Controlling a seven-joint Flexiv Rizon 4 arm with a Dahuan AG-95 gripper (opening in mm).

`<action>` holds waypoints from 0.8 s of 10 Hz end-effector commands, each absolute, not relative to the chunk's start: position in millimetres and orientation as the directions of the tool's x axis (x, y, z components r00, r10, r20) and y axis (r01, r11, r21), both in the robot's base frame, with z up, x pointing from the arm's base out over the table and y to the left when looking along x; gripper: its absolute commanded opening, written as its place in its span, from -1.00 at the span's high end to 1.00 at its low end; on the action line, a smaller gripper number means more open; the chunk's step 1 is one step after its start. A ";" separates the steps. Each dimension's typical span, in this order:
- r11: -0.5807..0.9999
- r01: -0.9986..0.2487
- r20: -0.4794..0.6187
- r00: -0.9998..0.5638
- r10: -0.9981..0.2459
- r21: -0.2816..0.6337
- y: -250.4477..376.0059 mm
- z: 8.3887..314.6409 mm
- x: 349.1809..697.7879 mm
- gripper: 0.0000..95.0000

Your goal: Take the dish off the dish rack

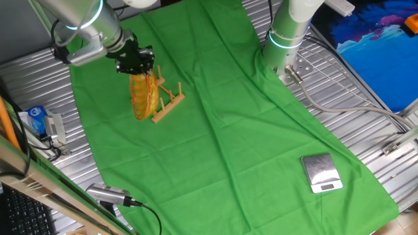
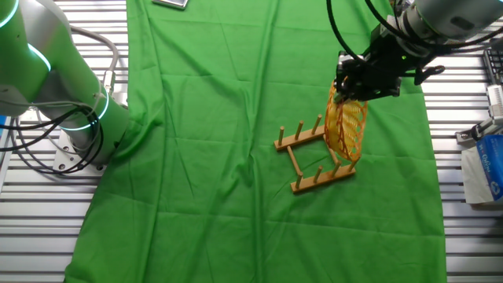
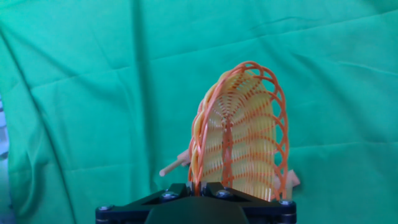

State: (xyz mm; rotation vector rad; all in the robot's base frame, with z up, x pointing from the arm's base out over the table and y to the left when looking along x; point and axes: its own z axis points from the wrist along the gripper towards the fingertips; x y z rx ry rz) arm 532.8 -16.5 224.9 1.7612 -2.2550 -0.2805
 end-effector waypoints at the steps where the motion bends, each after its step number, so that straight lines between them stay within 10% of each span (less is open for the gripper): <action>1: 0.264 -0.912 0.097 -0.245 -0.965 0.314 -8.7 227.3 538.8 1.00; 8: 0.329 -0.894 0.109 -0.310 -0.944 0.303 20.4 218.9 556.9 1.00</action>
